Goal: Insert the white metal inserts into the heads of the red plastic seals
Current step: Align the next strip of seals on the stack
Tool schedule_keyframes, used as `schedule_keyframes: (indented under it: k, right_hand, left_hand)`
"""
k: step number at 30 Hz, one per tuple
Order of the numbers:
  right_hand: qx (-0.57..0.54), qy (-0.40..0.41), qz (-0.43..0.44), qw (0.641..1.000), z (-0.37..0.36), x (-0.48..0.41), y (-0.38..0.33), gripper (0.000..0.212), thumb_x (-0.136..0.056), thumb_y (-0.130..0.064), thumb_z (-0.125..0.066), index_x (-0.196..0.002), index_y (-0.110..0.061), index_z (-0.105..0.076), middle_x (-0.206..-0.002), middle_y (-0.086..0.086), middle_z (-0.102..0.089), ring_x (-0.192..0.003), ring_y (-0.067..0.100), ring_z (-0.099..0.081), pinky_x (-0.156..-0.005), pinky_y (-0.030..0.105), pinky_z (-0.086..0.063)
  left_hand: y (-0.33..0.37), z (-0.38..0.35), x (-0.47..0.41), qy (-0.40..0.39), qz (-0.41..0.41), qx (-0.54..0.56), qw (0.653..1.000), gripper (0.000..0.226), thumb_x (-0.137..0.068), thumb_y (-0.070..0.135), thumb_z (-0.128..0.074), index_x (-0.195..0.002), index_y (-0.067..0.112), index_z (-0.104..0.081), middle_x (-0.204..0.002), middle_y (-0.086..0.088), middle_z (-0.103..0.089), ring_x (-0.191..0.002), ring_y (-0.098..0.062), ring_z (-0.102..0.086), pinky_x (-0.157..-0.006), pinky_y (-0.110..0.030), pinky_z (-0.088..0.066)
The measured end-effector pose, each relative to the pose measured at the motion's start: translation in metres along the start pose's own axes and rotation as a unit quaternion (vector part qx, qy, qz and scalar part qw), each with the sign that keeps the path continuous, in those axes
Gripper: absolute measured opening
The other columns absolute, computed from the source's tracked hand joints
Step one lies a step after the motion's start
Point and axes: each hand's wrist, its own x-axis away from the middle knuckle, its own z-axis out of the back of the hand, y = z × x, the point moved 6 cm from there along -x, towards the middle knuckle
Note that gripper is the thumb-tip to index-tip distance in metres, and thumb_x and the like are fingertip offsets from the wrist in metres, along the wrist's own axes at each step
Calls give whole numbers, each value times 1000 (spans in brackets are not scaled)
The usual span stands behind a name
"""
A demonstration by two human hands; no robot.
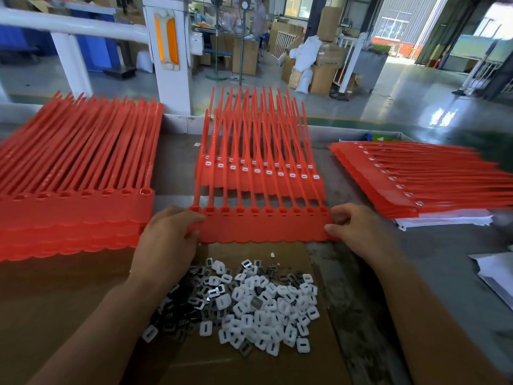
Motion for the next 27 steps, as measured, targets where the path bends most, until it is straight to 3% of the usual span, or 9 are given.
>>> schedule_keyframes:
  k: [3, 6, 10, 13, 17, 27]
  right_hand:
    - [-41, 6, 50, 998, 0, 6, -21, 30, -83, -18, -67, -113, -14, -64, -98, -6, -60, -91, 7, -52, -76, 19, -37]
    - [-66, -65, 132, 987, -15, 20, -54, 20, -85, -19, -65, -105, -18, -66, -88, -18, -55, -86, -3, -53, -69, 6, -34]
    - [-2, -176, 237, 955, -41, 40, -93, 15, -87, -23, -62, -101, -22, -67, -84, -25, -52, -74, -17, -46, -64, 1, -37]
    - [11, -231, 264, 937, -53, 48, -109, 13, -85, -22, -65, -96, -18, -69, -80, -23, -55, -73, -11, -50, -68, 7, -41]
    - [30, -260, 258, 930, -61, 52, -117, 16, -84, -22, -66, -98, -18, -70, -100, -8, -66, -85, 0, -55, -79, 16, -45]
    - [89, -282, 229, 928, -72, 53, -122, 11, -85, -22, -65, -93, -15, -66, -102, -2, -65, -94, 13, -58, -75, 23, -42]
  left_hand:
    - [10, -6, 2, -38, -45, -4, 998, 29, -82, -4, -56, -102, 11, -71, -112, -3, -65, -106, -20, -57, -94, -29, -40]
    - [9, -14, 4, -89, -46, -28, 995, 43, -85, -5, -45, -114, 18, -65, -127, 5, -57, -121, -13, -47, -105, -27, -32]
    - [7, -16, 3, -101, -33, -25, 994, 50, -82, -8, -42, -117, 21, -63, -132, 7, -53, -123, -10, -44, -106, -27, -30]
    - [6, -16, 4, -94, -29, -19, 995, 51, -80, -10, -42, -115, 19, -64, -130, 6, -54, -122, -11, -45, -105, -27, -31]
    - [6, -17, 4, -90, -25, -12, 996, 51, -79, -10, -42, -113, 19, -66, -129, 6, -55, -121, -12, -46, -104, -28, -33]
    - [6, -18, 5, -82, -24, -17, 996, 48, -79, -6, -44, -113, 20, -66, -129, 7, -55, -121, -11, -47, -100, -25, -35]
